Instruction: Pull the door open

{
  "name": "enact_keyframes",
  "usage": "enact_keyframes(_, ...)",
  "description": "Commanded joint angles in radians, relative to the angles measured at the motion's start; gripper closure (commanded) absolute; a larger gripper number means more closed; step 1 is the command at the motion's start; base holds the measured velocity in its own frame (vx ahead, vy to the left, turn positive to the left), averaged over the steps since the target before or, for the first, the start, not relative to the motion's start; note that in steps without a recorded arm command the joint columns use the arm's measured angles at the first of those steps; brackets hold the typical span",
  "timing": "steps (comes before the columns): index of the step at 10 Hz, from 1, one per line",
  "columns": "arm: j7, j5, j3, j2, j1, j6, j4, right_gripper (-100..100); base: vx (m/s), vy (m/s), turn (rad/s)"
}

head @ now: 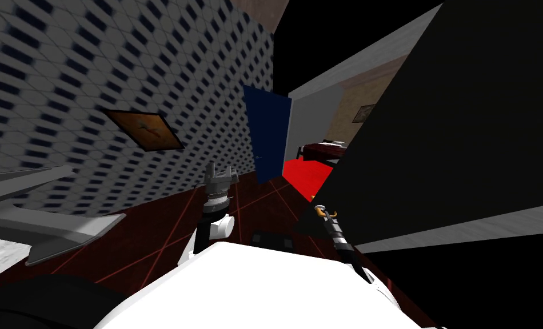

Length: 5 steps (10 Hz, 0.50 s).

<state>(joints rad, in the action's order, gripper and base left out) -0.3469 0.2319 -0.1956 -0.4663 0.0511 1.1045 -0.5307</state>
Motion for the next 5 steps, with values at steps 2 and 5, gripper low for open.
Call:
enact_keyframes(2,0.015,-0.003,0.014,0.015,-0.023,-0.038,-0.007,100,-0.199,-0.066,0.148)
enact_keyframes(5,0.027,-0.007,0.028,0.03,-0.052,-0.07,-0.005,100,-0.219,-0.059,0.146)
